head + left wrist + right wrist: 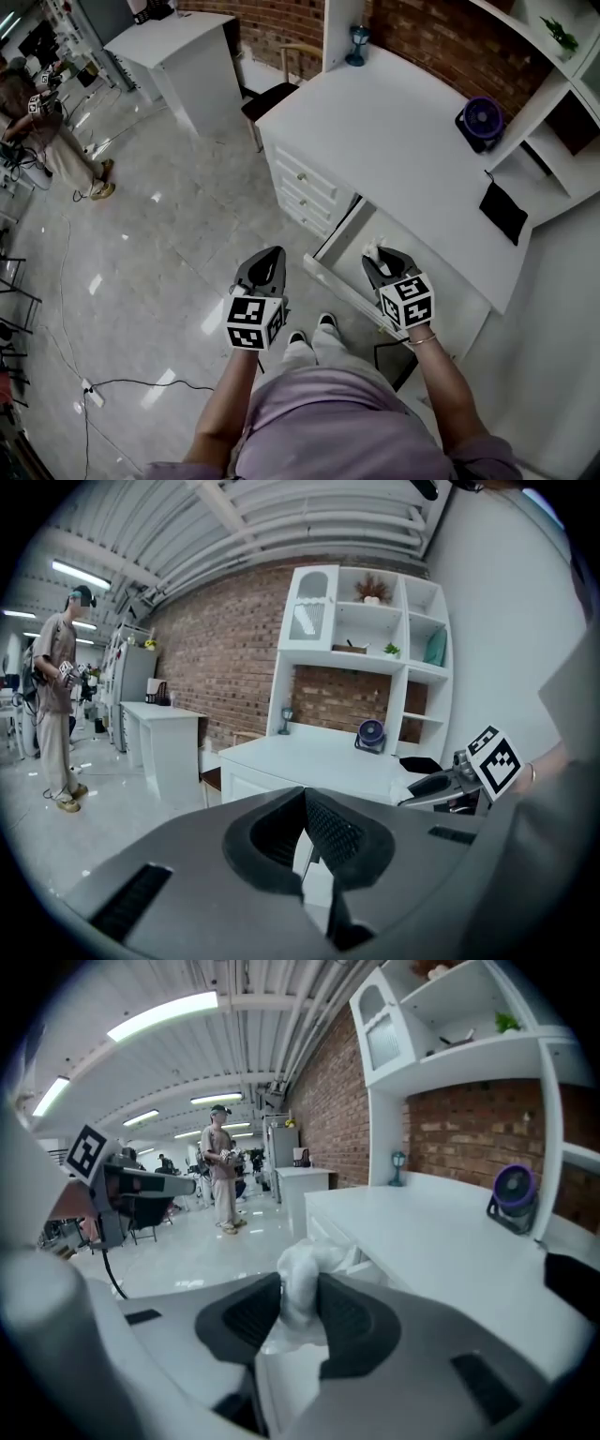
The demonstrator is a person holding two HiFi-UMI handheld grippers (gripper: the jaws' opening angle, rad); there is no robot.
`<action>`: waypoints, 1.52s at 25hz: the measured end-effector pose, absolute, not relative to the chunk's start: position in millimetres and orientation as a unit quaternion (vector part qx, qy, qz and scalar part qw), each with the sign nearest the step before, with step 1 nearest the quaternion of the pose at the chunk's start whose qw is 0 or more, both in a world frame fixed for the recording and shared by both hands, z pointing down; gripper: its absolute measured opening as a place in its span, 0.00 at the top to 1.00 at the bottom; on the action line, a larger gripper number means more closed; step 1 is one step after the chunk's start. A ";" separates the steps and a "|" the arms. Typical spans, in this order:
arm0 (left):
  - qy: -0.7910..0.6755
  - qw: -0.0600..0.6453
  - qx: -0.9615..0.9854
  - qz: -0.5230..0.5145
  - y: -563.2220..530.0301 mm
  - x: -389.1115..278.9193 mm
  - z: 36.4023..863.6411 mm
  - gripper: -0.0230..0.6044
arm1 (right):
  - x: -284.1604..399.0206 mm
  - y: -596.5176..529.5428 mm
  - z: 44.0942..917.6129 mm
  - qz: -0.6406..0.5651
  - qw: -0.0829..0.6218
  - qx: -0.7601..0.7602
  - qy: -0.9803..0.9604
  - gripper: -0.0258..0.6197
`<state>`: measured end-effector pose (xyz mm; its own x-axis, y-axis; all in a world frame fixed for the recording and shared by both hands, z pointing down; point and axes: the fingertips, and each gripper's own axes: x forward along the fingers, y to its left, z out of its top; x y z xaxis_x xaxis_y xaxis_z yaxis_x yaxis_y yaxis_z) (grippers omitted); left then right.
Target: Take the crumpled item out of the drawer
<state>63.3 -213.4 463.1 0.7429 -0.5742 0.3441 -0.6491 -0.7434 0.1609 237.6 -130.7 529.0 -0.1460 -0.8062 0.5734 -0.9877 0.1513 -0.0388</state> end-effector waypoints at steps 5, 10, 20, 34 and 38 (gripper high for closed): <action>-0.315 0.133 0.930 0.134 -211.6 75.0 458.9 0.96 | 245.1 -121.8 500.4 0.205 0.174 0.652 -0.709 0.76; -0.301 0.130 0.936 0.129 -210.1 82.4 453.2 0.96 | 246.0 -115.0 473.5 0.193 0.137 0.677 -0.697 0.76; -0.274 0.126 0.945 0.124 -205.9 94.2 447.2 0.96 | 243.6 -99.7 428.0 0.170 0.061 0.719 -0.671 0.76; -0.250 0.116 0.954 0.121 -196.8 106.8 437.9 0.96 | 248.5 -81.5 391.9 0.133 0.005 0.750 -0.648 0.76; -0.249 0.116 0.954 0.120 -195.0 107.3 436.0 0.96 | 248.8 -79.7 388.6 0.129 0.003 0.753 -0.646 0.76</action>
